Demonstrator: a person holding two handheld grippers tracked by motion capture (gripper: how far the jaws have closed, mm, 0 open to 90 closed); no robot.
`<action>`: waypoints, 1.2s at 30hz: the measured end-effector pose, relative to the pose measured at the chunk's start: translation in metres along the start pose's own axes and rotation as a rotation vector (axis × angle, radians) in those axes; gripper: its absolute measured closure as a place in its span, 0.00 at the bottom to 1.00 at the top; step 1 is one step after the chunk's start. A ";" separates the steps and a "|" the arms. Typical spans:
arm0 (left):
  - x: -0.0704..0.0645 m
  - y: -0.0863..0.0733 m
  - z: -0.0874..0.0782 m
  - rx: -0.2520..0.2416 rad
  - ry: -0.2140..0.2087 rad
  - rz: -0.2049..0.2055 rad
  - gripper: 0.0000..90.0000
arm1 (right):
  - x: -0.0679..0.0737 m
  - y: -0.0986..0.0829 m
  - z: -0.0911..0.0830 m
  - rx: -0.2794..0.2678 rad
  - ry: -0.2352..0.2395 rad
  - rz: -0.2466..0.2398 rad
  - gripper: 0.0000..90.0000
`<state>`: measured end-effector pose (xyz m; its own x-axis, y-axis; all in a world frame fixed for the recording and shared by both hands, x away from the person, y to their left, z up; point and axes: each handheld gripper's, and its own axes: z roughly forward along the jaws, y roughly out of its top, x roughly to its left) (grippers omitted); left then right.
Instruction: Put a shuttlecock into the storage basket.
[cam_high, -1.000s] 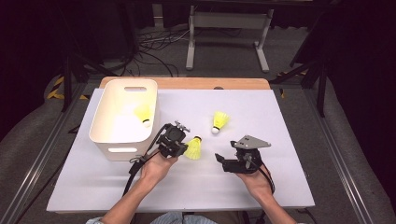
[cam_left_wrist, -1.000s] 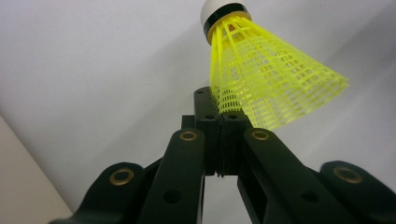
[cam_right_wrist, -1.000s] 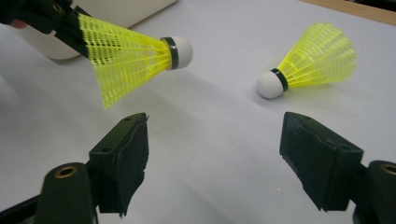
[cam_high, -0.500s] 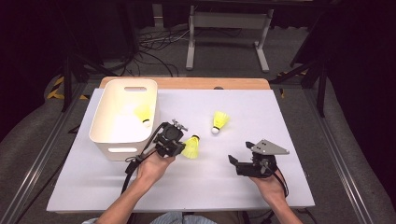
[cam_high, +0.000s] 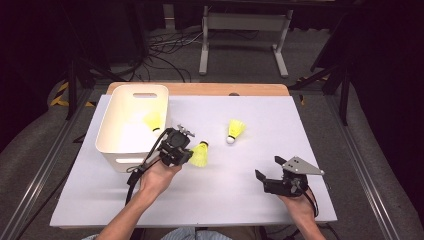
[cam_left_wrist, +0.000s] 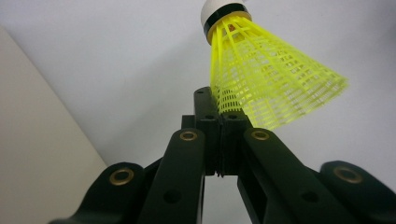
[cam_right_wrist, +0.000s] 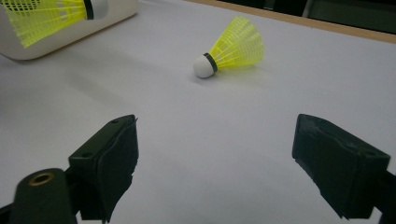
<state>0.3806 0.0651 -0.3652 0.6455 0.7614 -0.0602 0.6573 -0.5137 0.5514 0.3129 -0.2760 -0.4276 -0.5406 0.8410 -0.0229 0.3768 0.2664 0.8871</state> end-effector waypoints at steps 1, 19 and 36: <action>0.001 0.000 -0.001 -0.001 0.002 0.003 1.00 | -0.001 -0.002 -0.001 -0.004 -0.001 0.003 0.16; 0.009 0.010 -0.022 -0.029 0.002 -0.010 1.00 | -0.010 -0.027 -0.016 -0.043 -0.051 0.041 0.15; 0.023 0.025 -0.037 -0.044 -0.032 -0.021 1.00 | -0.011 -0.033 -0.020 -0.042 -0.048 0.041 0.14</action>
<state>0.3977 0.0847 -0.3216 0.6445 0.7582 -0.0986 0.6537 -0.4795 0.5854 0.2911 -0.3036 -0.4476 -0.4885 0.8725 -0.0074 0.3655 0.2123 0.9063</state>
